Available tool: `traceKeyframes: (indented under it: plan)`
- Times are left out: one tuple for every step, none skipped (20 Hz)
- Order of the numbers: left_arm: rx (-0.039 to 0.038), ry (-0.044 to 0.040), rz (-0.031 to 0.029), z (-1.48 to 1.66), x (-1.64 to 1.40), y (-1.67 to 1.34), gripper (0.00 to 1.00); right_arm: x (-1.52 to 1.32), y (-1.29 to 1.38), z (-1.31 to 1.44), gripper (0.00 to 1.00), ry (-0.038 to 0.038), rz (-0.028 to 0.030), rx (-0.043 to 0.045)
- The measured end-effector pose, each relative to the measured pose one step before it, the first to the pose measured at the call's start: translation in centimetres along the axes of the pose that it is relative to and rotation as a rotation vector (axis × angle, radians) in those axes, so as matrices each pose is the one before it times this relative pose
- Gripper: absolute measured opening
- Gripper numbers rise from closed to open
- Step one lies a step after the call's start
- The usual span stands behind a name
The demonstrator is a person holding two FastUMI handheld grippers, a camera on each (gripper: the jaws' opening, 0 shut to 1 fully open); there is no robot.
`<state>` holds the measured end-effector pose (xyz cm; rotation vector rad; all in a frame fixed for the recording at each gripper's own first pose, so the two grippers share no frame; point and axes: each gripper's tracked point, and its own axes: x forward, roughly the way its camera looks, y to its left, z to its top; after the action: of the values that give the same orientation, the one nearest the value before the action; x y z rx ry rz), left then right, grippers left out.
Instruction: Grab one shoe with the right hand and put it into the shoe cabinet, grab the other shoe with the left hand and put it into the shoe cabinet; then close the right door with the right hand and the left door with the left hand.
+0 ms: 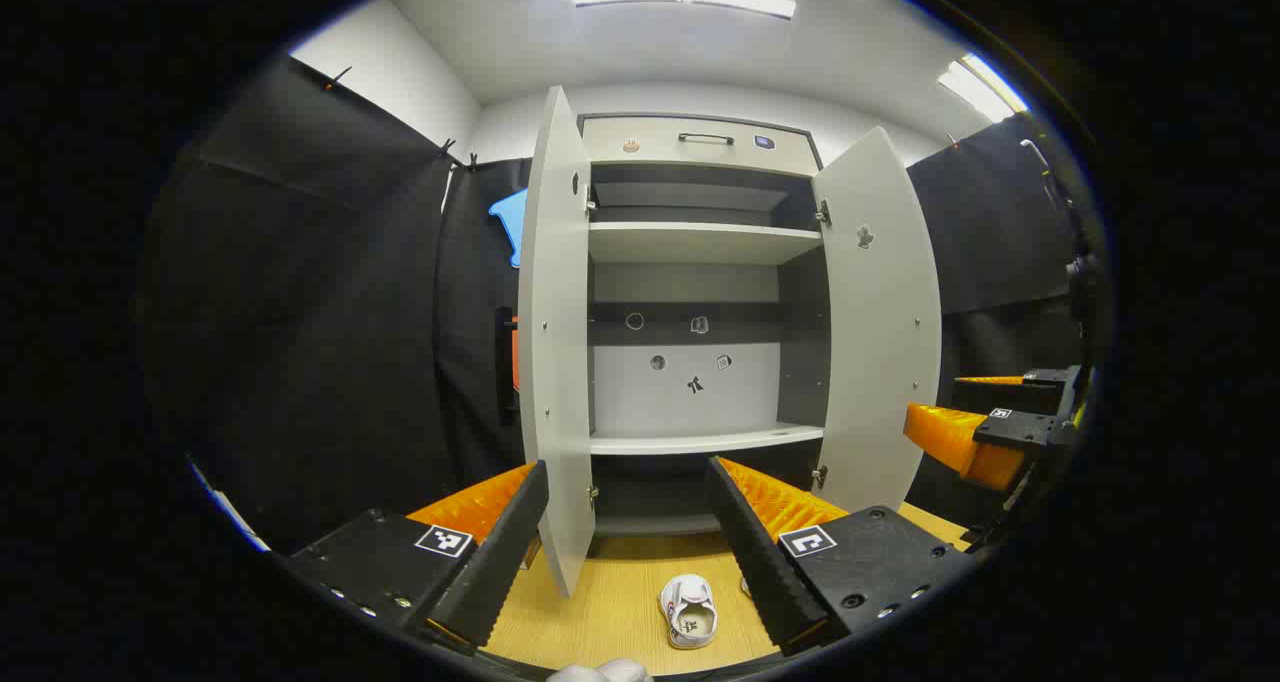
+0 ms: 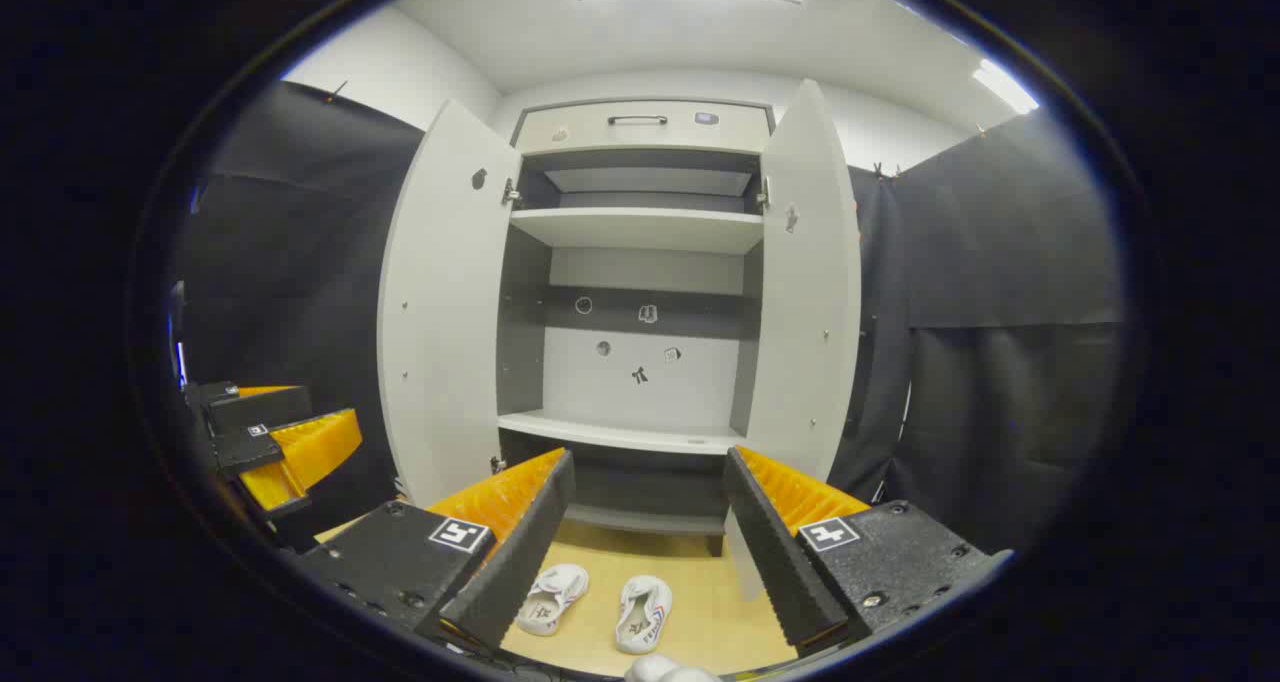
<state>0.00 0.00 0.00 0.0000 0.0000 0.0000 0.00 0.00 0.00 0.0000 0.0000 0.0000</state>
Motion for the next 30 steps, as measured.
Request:
traceKeyframes:
  plan:
    - [0.00134, -0.00354, 0.0014, 0.058, -0.043, 0.032, 0.95, -0.059, 0.094, -0.046, 0.98, 0.00089, 0.00328, -0.00002]
    - [0.0004, -0.00043, -0.00294, 0.029, -0.007, -0.061, 0.95, -0.026, -0.063, 0.06, 0.98, -0.00266, -0.00173, -0.00169]
    - [0.00008, 0.00094, -0.00136, -0.001, -0.017, -0.071, 0.95, -0.001, -0.136, 0.2, 0.98, -0.0038, -0.0026, -0.00044]
    - [0.0007, -0.00109, -0.00086, 0.118, -0.114, -0.078, 0.95, -0.173, -0.128, 0.033, 0.98, -0.00336, -0.00177, 0.00034]
    - [0.00043, -0.00151, -0.00271, 0.115, 0.018, -0.122, 0.95, -0.054, -0.132, 0.129, 0.98, -0.0021, -0.00428, 0.00098]
    - [-0.00011, -0.00103, -0.0037, 0.082, -0.011, -0.074, 0.95, -0.108, -0.176, 0.0, 0.98, -0.00138, -0.00411, -0.0003]
    - [-0.00046, -0.00095, -0.00297, 0.053, 0.05, -0.096, 0.95, -0.091, -0.115, 0.096, 0.98, -0.00286, -0.00545, -0.0002]
    - [0.00136, -0.00315, -0.00324, 0.154, 0.047, -0.111, 0.95, -0.107, -0.245, 0.116, 0.97, -0.00097, -0.00597, -0.00076]
    - [0.00288, -0.00211, -0.00289, 0.081, 0.098, -0.063, 0.95, -0.154, -0.117, 0.116, 0.97, -0.00369, -0.00314, -0.0003]
    - [-0.00023, -0.00118, -0.00095, 0.017, 0.034, -0.046, 0.95, -0.002, -0.184, 0.023, 0.97, -0.00252, -0.00613, -0.00197]
    - [-0.00348, -0.00132, -0.00704, 0.056, 0.064, -0.216, 0.95, -0.087, -0.15, 0.052, 0.98, 0.00076, -0.00447, -0.00218]
    - [-0.00253, 0.00069, -0.0017, 0.139, -0.054, -0.052, 0.95, -0.141, -0.059, -0.017, 0.98, -0.00311, -0.00227, -0.00025]
    - [0.00025, 0.00061, -0.00024, -0.053, 0.076, -0.011, 0.95, -0.071, -0.127, 0.06, 0.98, 0.00076, -0.00411, -0.00007]
    - [0.00071, 0.00158, -0.00107, 0.014, 0.136, -0.033, 0.95, -0.091, -0.136, -0.023, 0.98, -0.00155, -0.0019, 0.00176]
    - [0.00147, 0.00342, -0.00213, -0.111, 0.052, -0.063, 0.95, 0.004, -0.08, 0.005, 0.98, 0.00009, -0.0011, 0.00029]
    - [0.00199, 0.00071, 0.00015, 0.036, 0.027, -0.042, 0.95, -0.126, -0.189, -0.152, 0.98, -0.00126, -0.00386, -0.00193]
    - [0.00181, 0.00007, 0.00011, 0.029, 0.039, -0.037, 0.95, 0.065, -0.212, -0.068, 0.98, -0.00037, -0.00339, -0.00099]
    - [0.00112, -0.00052, -0.00135, 0.027, -0.035, -0.04, 0.95, 0.089, -0.064, -0.23, 0.98, 0.00065, 0.00091, 0.00006]
    - [0.00096, 0.00139, -0.00089, -0.049, 0.054, -0.008, 0.95, 0.149, -0.099, -0.493, 0.98, 0.00895, -0.0035, 0.00021]
    - [0.00043, 0.00195, -0.00121, -0.079, 0.011, 0.004, 0.95, 0.075, -0.149, -0.856, 0.97, 0.01492, -0.00403, 0.00049]
    - [0.00019, 0.0013, -0.00188, -0.084, 0.043, -0.02, 0.95, 0.185, -0.002, -1.016, 0.97, 0.02152, 0.00165, 0.0002]
    - [0.00106, 0.00273, -0.0026, -0.01, 0.047, -0.084, 0.95, 0.297, 0.073, -1.264, 0.98, 0.02468, 0.00032, 0.00066]
    - [0.00248, 0.0016, -0.00094, -0.082, -0.044, -0.002, 0.95, 0.308, -0.128, -1.528, 0.98, 0.03253, -0.00342, 0.00224]
    - [0.00316, 0.00129, -0.0014, -0.004, 0.017, 0.035, 0.95, 0.275, 0.003, -1.561, 0.98, 0.02804, 0.00051, 0.0038]
    - [0.00397, 0.00229, -0.00005, -0.103, 0.027, 0.113, 0.95, 0.397, 0.11, -1.874, 0.96, 0.04465, 0.00389, 0.00423]
    - [0.00325, 0.0022, -0.00101, -0.087, 0.01, 0.076, 0.95, 0.566, 0.247, -2.167, 0.97, 0.04613, 0.00681, 0.00851]
    - [0.00116, 0.00357, -0.00161, -0.104, -0.06, 0.041, 0.95, 0.418, 0.223, -2.084, 0.98, 0.05282, 0.00488, 0.01256]
    - [-0.00045, 0.00475, -0.00331, -0.183, -0.118, 0.049, 0.95, 0.597, 0.238, -2.06, 0.97, 0.03922, 0.00519, 0.01276]
    - [-0.00058, 0.0035, -0.00367, -0.133, -0.102, 0.089, 0.95, 0.592, 0.153, -2.105, 0.98, 0.0456, -0.00411, 0.00984]
    - [0.00275, 0.00517, -0.004, -0.255, -0.107, 0.123, 0.94, 0.85, 0.302, -2.304, 0.96, 0.04719, 0.00069, 0.01221]
